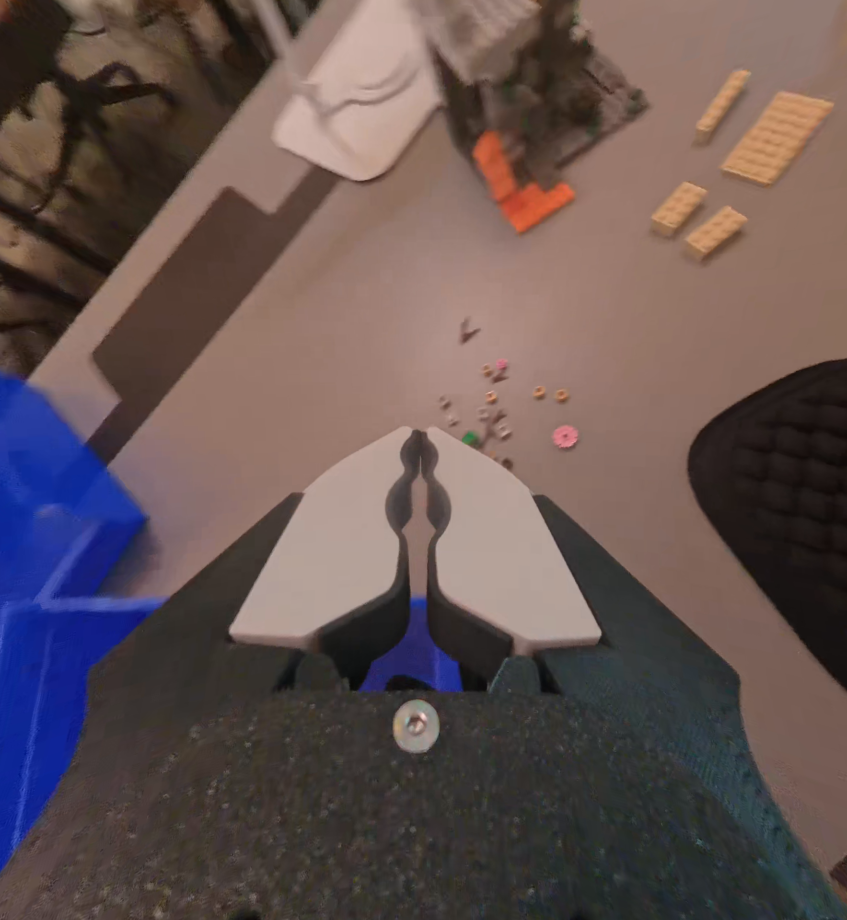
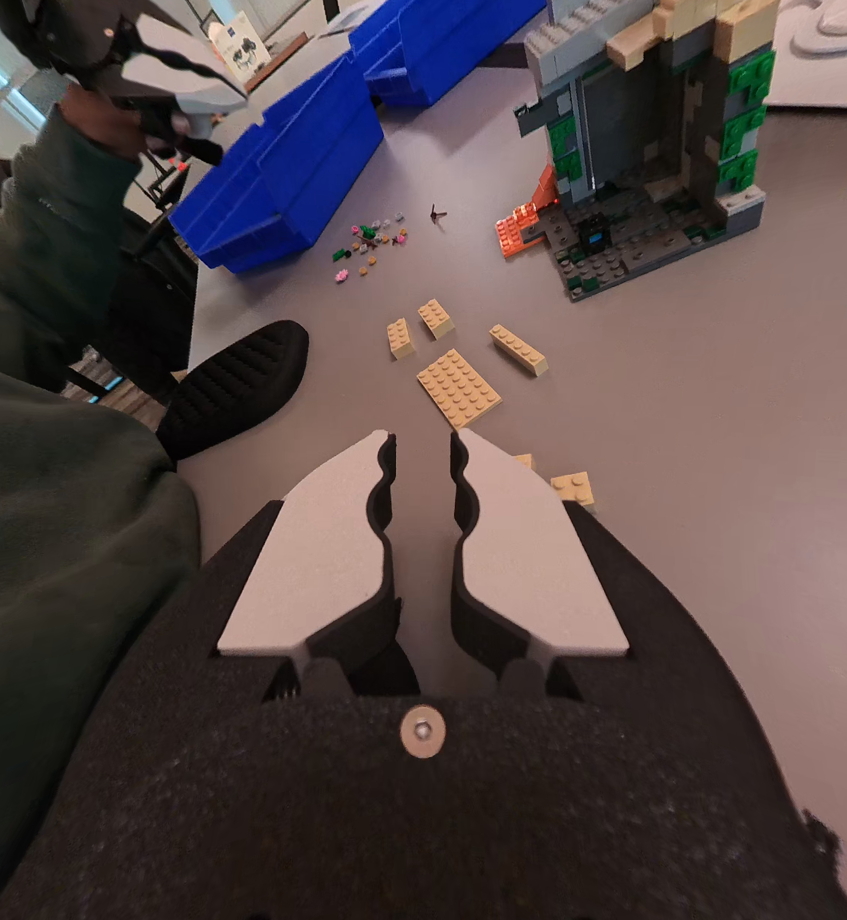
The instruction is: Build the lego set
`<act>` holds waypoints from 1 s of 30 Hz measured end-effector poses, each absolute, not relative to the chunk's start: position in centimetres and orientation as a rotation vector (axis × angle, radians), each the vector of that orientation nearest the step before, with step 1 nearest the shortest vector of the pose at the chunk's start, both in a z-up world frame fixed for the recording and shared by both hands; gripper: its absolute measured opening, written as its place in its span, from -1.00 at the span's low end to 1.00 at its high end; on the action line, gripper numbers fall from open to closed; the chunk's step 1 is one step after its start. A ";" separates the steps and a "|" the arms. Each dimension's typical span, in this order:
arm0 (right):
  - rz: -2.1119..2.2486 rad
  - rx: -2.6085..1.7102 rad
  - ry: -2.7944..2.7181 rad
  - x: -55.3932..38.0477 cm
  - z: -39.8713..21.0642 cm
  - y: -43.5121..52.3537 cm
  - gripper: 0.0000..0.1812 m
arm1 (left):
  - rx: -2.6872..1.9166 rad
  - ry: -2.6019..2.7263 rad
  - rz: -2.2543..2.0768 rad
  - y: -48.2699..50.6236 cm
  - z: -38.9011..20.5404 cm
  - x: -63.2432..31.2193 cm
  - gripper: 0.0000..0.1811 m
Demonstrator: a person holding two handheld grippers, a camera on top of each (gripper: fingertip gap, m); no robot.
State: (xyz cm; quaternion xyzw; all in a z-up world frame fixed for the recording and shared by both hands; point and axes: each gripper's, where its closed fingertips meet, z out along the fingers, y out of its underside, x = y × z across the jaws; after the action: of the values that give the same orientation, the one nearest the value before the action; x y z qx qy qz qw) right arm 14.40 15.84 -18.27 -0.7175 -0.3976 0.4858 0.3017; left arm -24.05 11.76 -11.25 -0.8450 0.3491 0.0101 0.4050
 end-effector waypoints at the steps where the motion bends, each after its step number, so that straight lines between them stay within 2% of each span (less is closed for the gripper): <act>1: 1.292 -1.891 -1.047 14.4 -18.1 16.0 -0.77 | -2.138 0.818 0.050 11.4 -10.4 -25.7 -1.00; 7: 1.113 -1.796 -1.015 15.2 -17.2 17.8 -0.80 | -2.257 0.578 0.283 8.2 -8.9 -36.7 -1.00; 13: 0.812 -1.649 -0.998 15.6 -16.1 19.7 -1.00 | -2.548 0.453 0.328 5.6 -14.2 -44.7 -1.00; 15: 0.785 -1.638 -1.004 15.2 -16.1 19.8 -1.00 | -2.652 0.463 0.303 5.2 -16.6 -46.0 -1.00; 19: 0.786 -1.642 -1.019 14.5 -16.5 19.6 -1.00 | -2.859 0.432 0.226 4.9 -20.9 -47.5 -0.80; 24: 0.791 -1.641 -1.014 14.5 -16.5 19.6 -1.00 | -2.991 0.397 0.189 5.3 -23.6 -48.4 -0.55; 27: 0.800 -1.646 -1.008 14.6 -16.6 19.6 -1.00 | -3.049 0.424 0.156 5.4 -24.9 -48.1 -0.50; 28: 0.800 -1.646 -1.008 14.6 -16.6 19.7 -1.00 | -3.078 0.430 0.140 5.3 -25.3 -48.0 -0.51; 29: 0.800 -1.646 -1.008 14.6 -16.6 19.6 -1.00 | -3.063 0.422 0.136 5.8 -25.2 -47.9 -0.62; 30: 0.799 -1.645 -1.010 14.6 -16.6 19.6 -1.00 | -3.058 0.432 0.192 6.1 -24.9 -48.3 -0.62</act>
State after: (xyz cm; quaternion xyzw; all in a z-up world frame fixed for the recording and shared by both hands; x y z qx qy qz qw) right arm 14.65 19.58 -16.55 -0.6808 -0.4181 0.3309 0.5023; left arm -48.29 6.07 -24.87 -0.9880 0.1397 0.0619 0.0236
